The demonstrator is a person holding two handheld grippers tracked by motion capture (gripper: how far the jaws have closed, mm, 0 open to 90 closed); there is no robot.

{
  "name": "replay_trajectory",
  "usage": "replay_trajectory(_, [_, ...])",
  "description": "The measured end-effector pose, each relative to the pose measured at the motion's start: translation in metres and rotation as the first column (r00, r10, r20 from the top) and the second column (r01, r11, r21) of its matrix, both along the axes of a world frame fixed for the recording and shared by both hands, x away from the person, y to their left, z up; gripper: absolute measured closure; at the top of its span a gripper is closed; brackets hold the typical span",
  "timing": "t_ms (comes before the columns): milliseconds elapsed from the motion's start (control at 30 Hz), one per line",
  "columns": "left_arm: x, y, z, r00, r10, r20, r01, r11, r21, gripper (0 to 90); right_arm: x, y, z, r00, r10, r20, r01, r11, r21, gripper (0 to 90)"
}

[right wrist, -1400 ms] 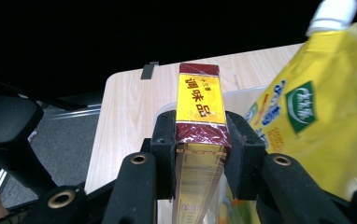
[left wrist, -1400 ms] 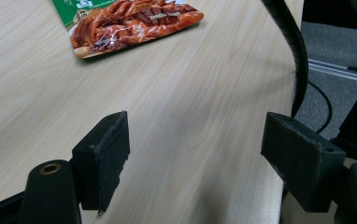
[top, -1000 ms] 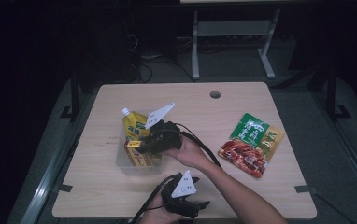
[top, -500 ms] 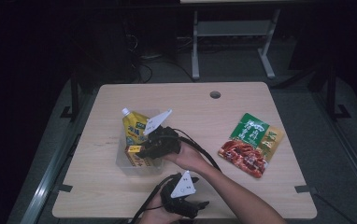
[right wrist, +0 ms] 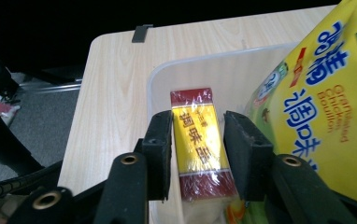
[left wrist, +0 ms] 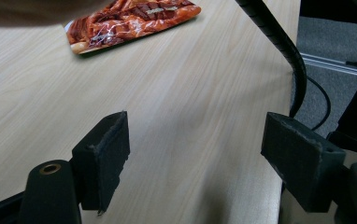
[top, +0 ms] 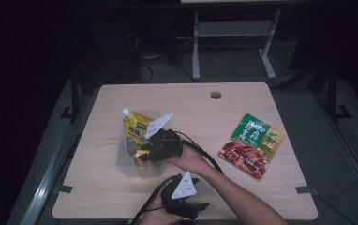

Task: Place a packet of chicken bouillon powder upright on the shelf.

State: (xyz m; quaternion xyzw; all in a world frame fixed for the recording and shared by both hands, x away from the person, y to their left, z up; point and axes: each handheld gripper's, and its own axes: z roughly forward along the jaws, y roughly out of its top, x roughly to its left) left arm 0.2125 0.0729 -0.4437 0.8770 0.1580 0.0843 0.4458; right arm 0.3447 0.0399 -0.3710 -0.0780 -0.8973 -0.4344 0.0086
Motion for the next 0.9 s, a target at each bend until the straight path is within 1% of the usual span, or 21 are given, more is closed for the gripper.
replay_trajectory(200, [0.000, 0.000, 0.000, 1.0000, -0.006, 0.006, 0.006, 1.0000, 0.003, 23.0, -0.001, -0.006, 0.003, 0.9999, -0.005, -0.008, 0.005, 1.000, 0.014, 58.2])
replay_trajectory(267, [0.001, -0.001, -0.001, 1.0000, -0.005, 0.001, 0.005, 1.0000, 0.001, 23.0, -0.001, -0.009, 0.004, 0.9997, -0.003, -0.022, 0.004, 1.000, 0.020, 56.1])
replay_trajectory(300, [0.001, 0.000, 0.000, 0.9999, -0.009, 0.007, 0.009, 1.0000, 0.005, 23.0, -0.001, -0.010, 0.005, 0.9995, -0.007, -0.032, 0.008, 1.000, 0.023, 55.8])
replay_trajectory(333, [0.001, 0.000, 0.000, 1.0000, -0.008, 0.004, 0.008, 0.9999, 0.009, 22.9, -0.001, -0.012, 0.006, 0.9993, -0.006, -0.037, 0.008, 0.999, 0.031, 55.2])
replay_trajectory(400, [0.002, 0.000, 0.000, 1.0000, 0.000, -0.001, 0.000, 1.0000, 0.001, 22.7, -0.001, -0.016, 0.009, 0.9994, -0.002, -0.035, 0.003, 0.999, 0.042, 53.6])
replay_trajectory(467, [0.002, 0.001, 0.000, 1.0000, 0.003, -0.001, -0.003, 1.0000, -0.001, 22.6, -0.003, -0.019, 0.012, 0.9989, -0.009, -0.045, 0.011, 0.999, 0.046, 51.6])
replay_trajectory(533, [0.002, 0.001, 0.000, 1.0000, 0.004, 0.000, -0.004, 1.0000, -0.005, 22.6, -0.004, -0.023, 0.014, 0.9991, -0.010, -0.042, 0.012, 0.999, 0.052, 49.5])
replay_trajectory(600, [0.003, 0.001, 0.000, 1.0000, 0.001, 0.002, -0.001, 1.0000, 0.003, 22.6, -0.004, -0.028, 0.016, 0.9992, -0.013, -0.038, 0.015, 0.998, 0.062, 48.5])
replay_trajectory(667, [0.004, 0.002, 0.000, 1.0000, 0.000, 0.004, 0.000, 1.0000, 0.009, 22.5, -0.006, -0.035, 0.018, 0.9988, -0.015, -0.048, 0.018, 0.997, 0.075, 47.1])
replay_trajectory(700, [0.003, 0.001, 0.000, 1.0000, 0.007, -0.002, -0.007, 1.0000, -0.002, 22.5, -0.006, -0.038, 0.019, 0.9988, -0.016, -0.047, 0.019, 0.997, 0.075, 46.0])
replay_trajectory(733, [0.003, 0.001, 0.000, 1.0000, 0.007, -0.001, -0.007, 1.0000, -0.003, 22.2, -0.006, -0.043, 0.019, 0.9988, -0.018, -0.047, 0.021, 0.997, 0.079, 45.0])
replay_trajectory(767, [0.004, 0.000, -0.001, 1.0000, 0.008, 0.000, -0.008, 1.0000, -0.002, 22.1, -0.006, -0.047, 0.019, 0.9986, -0.017, -0.051, 0.021, 0.996, 0.086, 44.6])
replay_trajectory(800, [0.004, 0.000, -0.001, 0.9999, 0.009, -0.005, -0.009, 1.0000, 0.002, 22.1, -0.005, -0.052, 0.020, 0.9977, -0.017, -0.066, 0.023, 0.996, 0.091, 44.2])
replay_trajectory(833, [0.004, 0.000, -0.001, 1.0000, 0.004, -0.001, -0.004, 0.9999, 0.011, 22.1, -0.006, -0.055, 0.020, 0.9970, -0.022, -0.075, 0.029, 0.995, 0.093, 43.7])
replay_trajectory(900, [0.005, -0.001, -0.001, 1.0000, 0.002, -0.003, -0.002, 0.9999, 0.014, 22.1, -0.006, -0.065, 0.022, 0.9965, -0.034, -0.076, 0.041, 0.995, 0.096, 41.9])
